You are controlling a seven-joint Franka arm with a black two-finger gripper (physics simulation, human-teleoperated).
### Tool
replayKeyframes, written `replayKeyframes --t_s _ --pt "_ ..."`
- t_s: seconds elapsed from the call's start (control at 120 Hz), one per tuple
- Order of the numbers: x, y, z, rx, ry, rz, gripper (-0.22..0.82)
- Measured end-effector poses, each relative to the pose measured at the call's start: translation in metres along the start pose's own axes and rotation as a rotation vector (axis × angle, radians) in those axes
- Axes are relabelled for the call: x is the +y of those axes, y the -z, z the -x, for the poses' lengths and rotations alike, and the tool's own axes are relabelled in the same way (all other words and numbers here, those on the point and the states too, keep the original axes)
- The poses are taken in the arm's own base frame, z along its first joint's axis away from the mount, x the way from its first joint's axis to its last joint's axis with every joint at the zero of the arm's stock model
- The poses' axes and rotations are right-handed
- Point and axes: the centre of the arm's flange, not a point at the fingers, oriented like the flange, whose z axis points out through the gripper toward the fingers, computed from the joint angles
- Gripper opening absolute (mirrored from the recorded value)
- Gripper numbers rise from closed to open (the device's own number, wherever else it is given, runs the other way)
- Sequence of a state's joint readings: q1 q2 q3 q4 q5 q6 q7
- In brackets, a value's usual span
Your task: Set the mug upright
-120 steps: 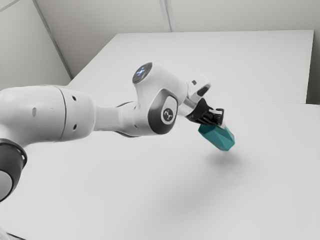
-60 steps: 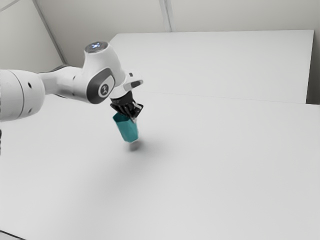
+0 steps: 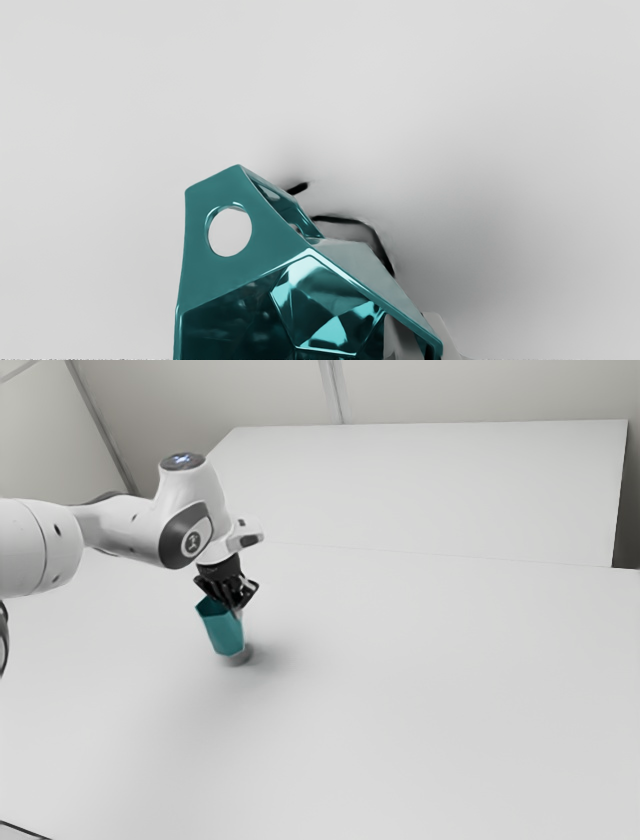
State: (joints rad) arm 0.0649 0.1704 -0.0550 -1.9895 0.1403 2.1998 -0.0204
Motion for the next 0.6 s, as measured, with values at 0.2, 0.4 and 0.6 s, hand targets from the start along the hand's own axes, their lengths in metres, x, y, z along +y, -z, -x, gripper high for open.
replayKeyframes --t_s 0.2,0.4,0.6 --pt "0.001 -0.020 -0.002 -0.031 -0.007 0.004 -0.18" --pt "0.011 -0.016 -0.006 -0.025 -0.024 0.008 -0.13" --pt "0.012 -0.019 -0.006 -0.033 -0.029 0.014 0.05"
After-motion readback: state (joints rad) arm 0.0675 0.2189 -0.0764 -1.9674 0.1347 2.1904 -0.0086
